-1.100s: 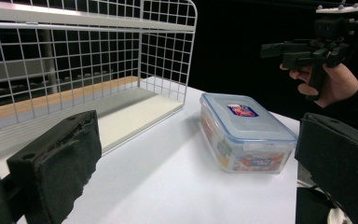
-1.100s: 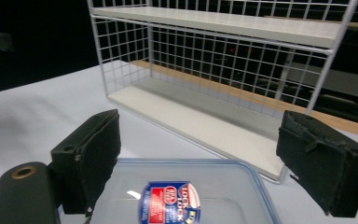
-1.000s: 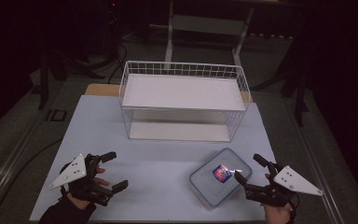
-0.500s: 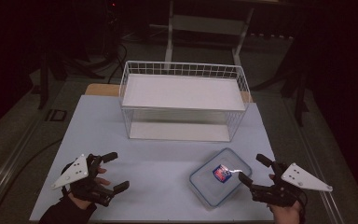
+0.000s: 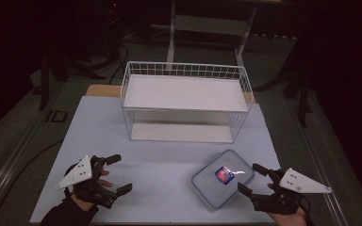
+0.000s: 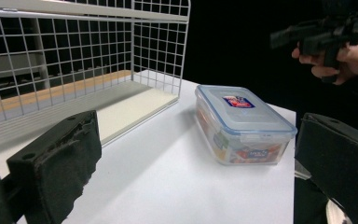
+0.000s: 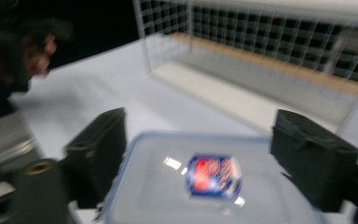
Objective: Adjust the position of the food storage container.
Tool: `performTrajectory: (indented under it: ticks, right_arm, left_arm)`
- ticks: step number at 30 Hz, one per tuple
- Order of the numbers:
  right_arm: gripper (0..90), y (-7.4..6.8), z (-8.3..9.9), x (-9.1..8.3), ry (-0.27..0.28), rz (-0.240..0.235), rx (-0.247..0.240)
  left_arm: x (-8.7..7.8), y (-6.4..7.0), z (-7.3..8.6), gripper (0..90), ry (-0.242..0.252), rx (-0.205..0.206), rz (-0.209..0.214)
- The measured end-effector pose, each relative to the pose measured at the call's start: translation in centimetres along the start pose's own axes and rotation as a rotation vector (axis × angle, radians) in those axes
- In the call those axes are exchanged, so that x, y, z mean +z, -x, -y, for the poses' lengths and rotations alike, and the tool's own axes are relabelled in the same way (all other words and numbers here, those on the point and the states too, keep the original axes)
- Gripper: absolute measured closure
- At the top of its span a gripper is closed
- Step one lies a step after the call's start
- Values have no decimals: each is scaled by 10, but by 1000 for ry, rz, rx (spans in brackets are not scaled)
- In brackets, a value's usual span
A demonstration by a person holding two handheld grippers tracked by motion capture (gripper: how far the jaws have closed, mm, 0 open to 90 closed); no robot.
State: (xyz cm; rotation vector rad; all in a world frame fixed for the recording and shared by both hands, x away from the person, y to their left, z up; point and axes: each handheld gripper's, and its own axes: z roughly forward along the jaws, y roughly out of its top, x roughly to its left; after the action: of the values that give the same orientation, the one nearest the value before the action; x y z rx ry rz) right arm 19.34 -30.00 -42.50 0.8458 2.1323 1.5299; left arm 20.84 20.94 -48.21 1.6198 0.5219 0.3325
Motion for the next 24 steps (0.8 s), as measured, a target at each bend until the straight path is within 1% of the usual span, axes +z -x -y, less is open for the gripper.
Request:
performTrajectory:
  ticks: [1, 2, 3, 4, 5, 6, 7, 8, 10, 11, 12, 13, 14, 15, 16, 17, 18, 19, 20, 21, 22, 23, 24]
  right_arm:
    - [346, -3, 6, -1, -31, -15, -22]
    - [346, -3, 6, -1, -31, -15, -22]
    - [393, -5, 8, -1, -42, -21, -29]
    - [478, -8, 14, -1, -72, -33, -44]
    - [478, -8, 14, -1, -72, -33, -44]
    - [541, -10, 21, 0, -100, -66, -29]
    - [541, -10, 21, 0, -100, -66, -29]
    - [560, -11, 23, 1, -114, -77, -25]
    - [646, -12, 35, 3, -163, -108, -18]
    - [646, -12, 35, 3, -163, -108, -18]
    - [690, -11, 42, 4, -195, -126, -7]
    - [690, -11, 42, 4, -195, -126, -7]
    - [735, -10, 48, 6, -224, -147, 2]
    - [735, -10, 48, 6, -224, -147, 2]
    - [780, -11, 55, 9, -260, -162, -9]
    - [780, -11, 55, 9, -260, -162, -9]
    - [852, -11, 61, 13, -305, -173, -22]
    - [852, -11, 61, 13, -305, -173, -22]
    - [896, -12, 66, 17, -344, -191, -29]
    - [896, -12, 66, 17, -344, -191, -29]
    - [898, -12, 71, 21, -379, -206, -38]
    - [898, -12, 71, 21, -379, -206, -38]
    - [898, -12, 73, 24, -397, -211, -45]
  left_arm:
    - [0, 0, 0, 5, 1, 1, 0]
    - [0, 0, 0, 5, 1, 1, 0]
    - [0, 0, 0, 5, 2, -1, 0]
    - [0, 0, 0, 5, 0, -1, -2]
    - [0, 0, 0, 5, -1, -2, -1]
    - [0, 0, 0, 5, 0, 0, 0]
    - [0, 0, 0, 5, 0, 0, 0]
    - [0, 1, 0, 5, -3, 2, 0]
    - [0, 0, 0, 5, -2, 0, 2]
    - [1, 0, 0, 5, -4, 0, 1]
    - [1, 0, 0, 5, -4, 0, 3]
    - [1, 0, 0, 5, -4, 0, 3]
    - [1, 0, 0, 5, -7, 2, 0]
    - [1, 0, 0, 5, -7, 2, 0]
    - [1, 1, 1, 5, -7, 3, 2]
    - [1, 1, 1, 5, -7, 3, 2]
    - [2, 1, 1, 5, -8, 7, 0]
    - [2, 1, 1, 5, -8, 7, 0]
    - [2, 0, 1, 5, -8, 4, 1]
    - [2, 0, 1, 5, -8, 4, 1]
    - [2, 0, 1, 5, -10, 10, -2]
    - [2, 0, 1, 5, -10, 10, -2]
    - [2, 1, 1, 5, -11, 11, -4]
